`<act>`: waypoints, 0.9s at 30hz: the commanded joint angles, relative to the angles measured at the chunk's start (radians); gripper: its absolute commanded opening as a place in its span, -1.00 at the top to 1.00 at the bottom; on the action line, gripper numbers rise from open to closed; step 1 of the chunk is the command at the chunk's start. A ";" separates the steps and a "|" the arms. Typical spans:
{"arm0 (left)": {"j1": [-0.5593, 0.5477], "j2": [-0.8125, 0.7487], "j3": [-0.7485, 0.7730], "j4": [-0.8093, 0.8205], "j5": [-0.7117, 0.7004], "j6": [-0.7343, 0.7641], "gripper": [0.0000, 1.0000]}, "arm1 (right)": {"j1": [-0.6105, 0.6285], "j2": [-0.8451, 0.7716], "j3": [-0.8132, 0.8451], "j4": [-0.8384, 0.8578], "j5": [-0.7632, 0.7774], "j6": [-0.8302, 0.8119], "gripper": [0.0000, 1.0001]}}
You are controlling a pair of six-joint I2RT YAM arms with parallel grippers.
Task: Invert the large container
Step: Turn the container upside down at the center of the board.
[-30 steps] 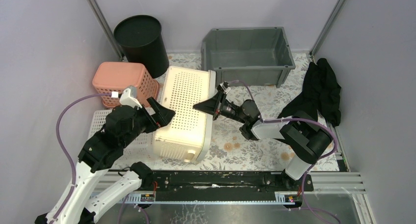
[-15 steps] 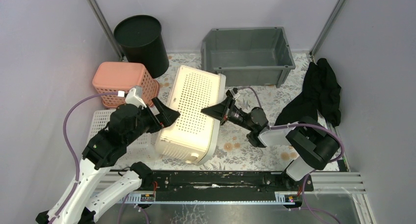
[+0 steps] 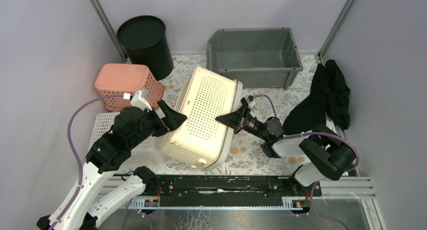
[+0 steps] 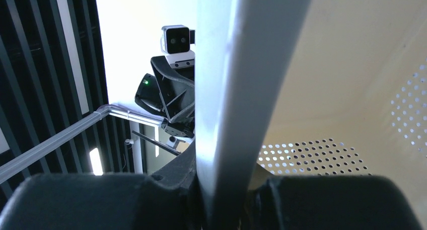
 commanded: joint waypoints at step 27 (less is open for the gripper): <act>-0.001 0.061 0.018 0.124 0.070 -0.009 -1.00 | -0.055 -0.057 -0.131 0.086 -0.058 -0.033 0.67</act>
